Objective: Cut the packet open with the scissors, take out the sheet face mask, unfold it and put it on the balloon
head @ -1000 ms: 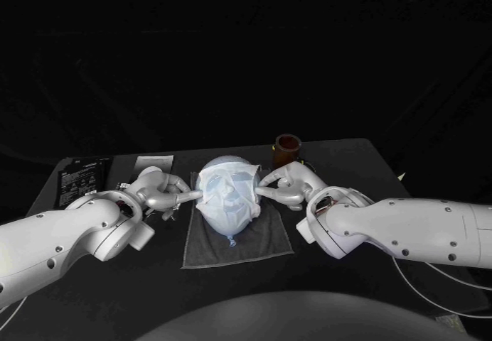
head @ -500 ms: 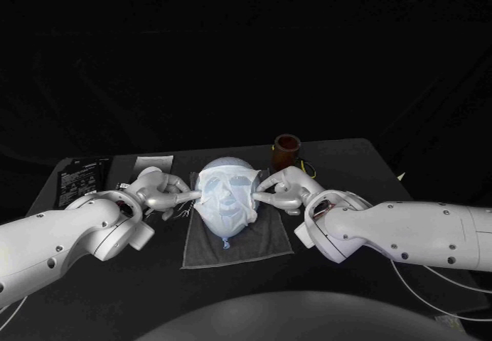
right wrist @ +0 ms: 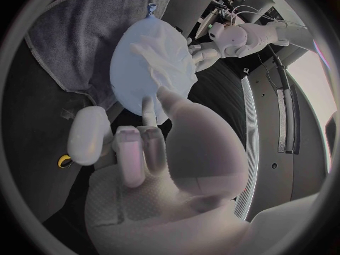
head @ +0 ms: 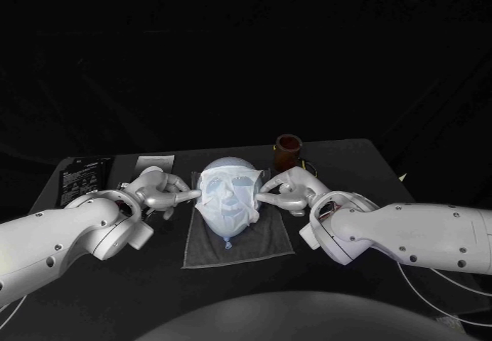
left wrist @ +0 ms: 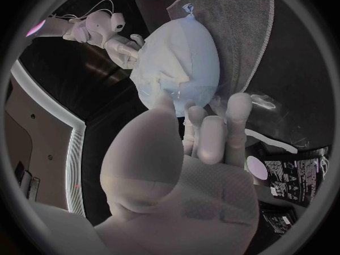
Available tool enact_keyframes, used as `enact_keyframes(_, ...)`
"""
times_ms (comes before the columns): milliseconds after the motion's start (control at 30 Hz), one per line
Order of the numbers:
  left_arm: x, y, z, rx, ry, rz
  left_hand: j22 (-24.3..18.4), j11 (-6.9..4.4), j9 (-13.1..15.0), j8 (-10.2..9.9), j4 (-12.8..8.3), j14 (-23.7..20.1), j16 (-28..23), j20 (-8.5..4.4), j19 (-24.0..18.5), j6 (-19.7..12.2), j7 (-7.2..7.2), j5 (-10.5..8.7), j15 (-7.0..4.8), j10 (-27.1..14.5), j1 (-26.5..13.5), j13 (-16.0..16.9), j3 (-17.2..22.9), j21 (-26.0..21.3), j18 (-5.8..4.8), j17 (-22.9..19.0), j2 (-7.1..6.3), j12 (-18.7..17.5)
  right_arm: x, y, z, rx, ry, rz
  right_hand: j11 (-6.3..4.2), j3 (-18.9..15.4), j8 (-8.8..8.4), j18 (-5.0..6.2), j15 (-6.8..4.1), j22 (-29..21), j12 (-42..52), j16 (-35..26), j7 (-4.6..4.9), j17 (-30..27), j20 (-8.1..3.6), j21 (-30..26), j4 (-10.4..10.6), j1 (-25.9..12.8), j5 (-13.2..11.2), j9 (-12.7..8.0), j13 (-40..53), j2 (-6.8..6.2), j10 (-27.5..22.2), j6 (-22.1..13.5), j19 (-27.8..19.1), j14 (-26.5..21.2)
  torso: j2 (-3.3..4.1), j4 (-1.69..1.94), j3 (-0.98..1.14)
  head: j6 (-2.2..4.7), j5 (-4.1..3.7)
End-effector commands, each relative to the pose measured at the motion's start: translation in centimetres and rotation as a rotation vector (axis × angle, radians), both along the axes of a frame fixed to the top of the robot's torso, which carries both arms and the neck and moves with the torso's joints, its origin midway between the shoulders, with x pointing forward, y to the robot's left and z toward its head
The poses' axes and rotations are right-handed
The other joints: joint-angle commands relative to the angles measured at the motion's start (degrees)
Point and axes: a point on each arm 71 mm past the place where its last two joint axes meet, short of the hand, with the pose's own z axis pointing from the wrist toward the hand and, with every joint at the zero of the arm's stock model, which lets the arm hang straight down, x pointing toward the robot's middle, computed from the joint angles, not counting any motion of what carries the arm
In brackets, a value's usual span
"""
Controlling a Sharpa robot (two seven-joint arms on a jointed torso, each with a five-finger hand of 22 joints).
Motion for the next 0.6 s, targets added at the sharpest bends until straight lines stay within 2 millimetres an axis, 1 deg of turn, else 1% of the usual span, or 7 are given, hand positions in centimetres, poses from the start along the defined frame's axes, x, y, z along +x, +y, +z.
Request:
enact_keyframes(33, 0.0, 0.1, 0.8, -0.121, -0.039, -0.016, -8.7, 1.23, -0.93, -2.11, -0.17, -6.16, -5.43, 0.77, -7.18, -3.02, 1.57, 0.15, 1.14, -7.14, 2.09, -7.13, -0.27, -7.14, 1.97, -10.0, 1.35, -4.98, 0.0, -0.1, 0.0, -0.002, -0.01, 0.015, 0.22, -0.3, -0.27, 0.93, 0.33, 8.48, 0.2, 0.24, -0.08, 15.07, 0.21, -0.46, 0.03, -0.47, -0.01, -0.07, 15.09, -0.08, 6.05, 0.27, -0.42, 5.99, -0.02, 0.01, 0.03, 0.0, 0.08)
enact_keyframes(167, -0.1, 0.4, 1.7, -0.22, -0.095, -0.032, -11.4, 3.45, -3.05, -5.14, -0.11, -17.32, -15.84, 2.69, -9.92, -6.41, 3.8, 0.09, 3.25, -10.76, 3.47, -10.19, -1.64, -11.93, 1.88, -26.04, 2.09, -9.1, 0.0, -0.4, 0.0, -0.005, -0.014, 0.012, 0.24, -0.35, -0.38, 0.92, 0.33, 8.49, 0.2, 0.24, -0.05, 15.07, 0.21, -0.43, 0.06, -0.51, 0.02, -0.11, 15.09, -0.11, 6.05, 0.14, -0.41, 5.99, -0.02, 0.05, 0.04, 0.0, 0.04)
enact_keyframes(233, -0.2, 0.6, 2.4, -0.27, -0.137, -0.046, -13.93, 4.71, -4.58, -6.49, -0.14, -20.28, -19.3, 4.05, -11.22, -7.3, 4.89, 0.15, 4.4, -12.34, 3.24, -12.85, -2.86, -15.96, 1.99, -27.83, 1.54, -12.09, 0.0, -0.5, 0.0, -0.005, -0.018, 0.01, 0.28, -0.42, -0.52, 0.96, 0.35, 8.44, 0.2, 0.24, 0.01, 15.07, 0.23, -0.61, 0.09, -0.58, 0.03, -0.18, 15.09, -0.16, 6.05, -0.03, -0.49, 5.99, -0.02, 0.09, 0.01, 0.0, 0.05)
enact_keyframes(300, -0.3, 0.8, 2.9, -0.301, -0.169, -0.057, -14.98, 4.78, -5.14, -6.86, -0.11, -21.3, -20.61, 4.47, -11.52, -7.47, 5.12, 0.14, 4.73, -12.59, 2.75, -13.85, -3.41, -17.56, 2.03, -28.56, 0.87, -13.03, 0.1, -0.6, 0.1, -0.006, -0.02, 0.009, 0.3, -0.45, -0.57, 0.95, 0.37, 8.46, 0.2, 0.24, 0.04, 15.07, 0.24, -0.57, 0.1, -0.6, 0.03, -0.2, 15.09, -0.17, 6.05, -0.09, -0.47, 5.99, -0.02, 0.07, 0.0, 0.0, 0.04)
enact_keyframes(433, -0.4, 1.6, 4.2, -0.35, -0.259, -0.067, -20.64, 5.54, -7.45, -8.68, -0.08, -27.09, -27.72, 6.31, -14.11, -8.53, 5.38, 0.12, 5.97, -14.84, 1.78, -17.81, -2.48, -26.31, 1.96, -32.44, -1.43, -17.23, 0.1, -0.9, 0.1, -0.007, -0.025, 0.005, 0.36, -0.57, -0.7, 0.94, 0.41, 8.47, 0.2, 0.24, 0.11, 15.07, 0.26, -0.53, 0.18, -0.73, 0.02, -0.26, 15.09, -0.24, 6.05, -0.24, -0.46, 5.99, 0.01, 0.04, -0.02, 0.0, -0.03)
enact_keyframes(500, -0.5, 2.0, 4.9, -0.352, -0.321, -0.072, -24.3, 6.28, -8.62, -9.54, -0.38, -30.94, -31.33, 7.83, -16.44, -9.51, 5.63, 0.03, 6.82, -16.79, 2.64, -19.77, -1.59, -32.02, 1.7, -34.52, -2.01, -19.36, 0.1, -1.1, 0.1, -0.008, -0.026, 0.003, 0.36, -0.57, -0.7, 0.94, 0.41, 8.47, 0.2, 0.24, 0.11, 15.07, 0.26, -0.53, 0.18, -0.73, 0.02, -0.26, 15.09, -0.24, 6.05, -0.24, -0.46, 5.99, 0.0, 0.06, 0.0, 0.0, -0.01)
enact_keyframes(600, -0.6, 2.1, 6.0, -0.333, -0.429, -0.103, -30.9, 7.83, -10.62, -10.72, -0.22, -37.29, -36.99, 11.02, -20.08, -11.78, 4.17, 0.11, 9.06, -19.09, 4.08, -23.73, -0.23, -42.03, 1.59, -38.54, -3.33, -23.3, 0.1, -1.3, 0.1, -0.009, -0.027, 0.0, 0.44, -0.75, -0.86, 0.96, 0.47, 8.43, 0.2, 0.24, 0.21, 15.07, 0.3, -0.66, 0.28, -0.92, 0.03, -0.32, 15.09, -0.34, 6.05, -0.42, -0.51, 5.99, -0.01, 0.07, 0.0, 0.0, -0.02)
